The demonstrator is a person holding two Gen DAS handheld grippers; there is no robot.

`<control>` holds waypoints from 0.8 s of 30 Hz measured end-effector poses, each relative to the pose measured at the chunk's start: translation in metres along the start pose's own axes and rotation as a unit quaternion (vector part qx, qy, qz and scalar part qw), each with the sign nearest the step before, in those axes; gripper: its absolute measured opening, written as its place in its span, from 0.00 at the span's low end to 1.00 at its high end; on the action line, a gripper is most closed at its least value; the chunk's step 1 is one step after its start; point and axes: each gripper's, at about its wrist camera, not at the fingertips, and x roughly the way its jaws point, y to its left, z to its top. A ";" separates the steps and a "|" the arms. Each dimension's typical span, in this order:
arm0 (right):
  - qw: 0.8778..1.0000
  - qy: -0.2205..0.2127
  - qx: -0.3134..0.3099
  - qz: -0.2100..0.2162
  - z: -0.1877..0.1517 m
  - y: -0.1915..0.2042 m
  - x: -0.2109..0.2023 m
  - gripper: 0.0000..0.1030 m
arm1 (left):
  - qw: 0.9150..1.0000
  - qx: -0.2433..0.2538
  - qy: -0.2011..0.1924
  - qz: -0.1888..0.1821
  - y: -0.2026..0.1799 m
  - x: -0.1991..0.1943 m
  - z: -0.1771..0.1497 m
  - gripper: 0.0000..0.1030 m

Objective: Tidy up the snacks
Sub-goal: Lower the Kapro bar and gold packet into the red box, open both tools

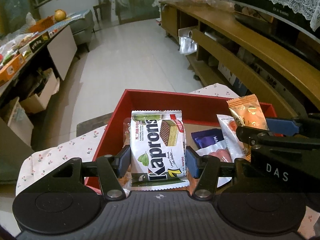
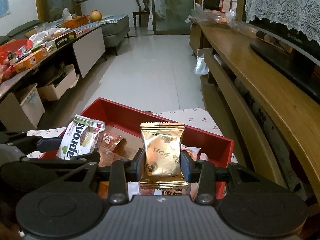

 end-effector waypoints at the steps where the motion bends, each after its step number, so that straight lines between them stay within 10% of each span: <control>1: 1.000 0.000 0.001 0.000 0.000 -0.001 0.001 0.60 | 1.000 0.002 -0.001 0.001 -0.001 0.000 0.000 0.61; 24: 1.000 0.021 0.006 -0.013 -0.003 -0.005 0.022 0.60 | 1.000 0.025 -0.001 0.013 -0.013 0.011 -0.005 0.61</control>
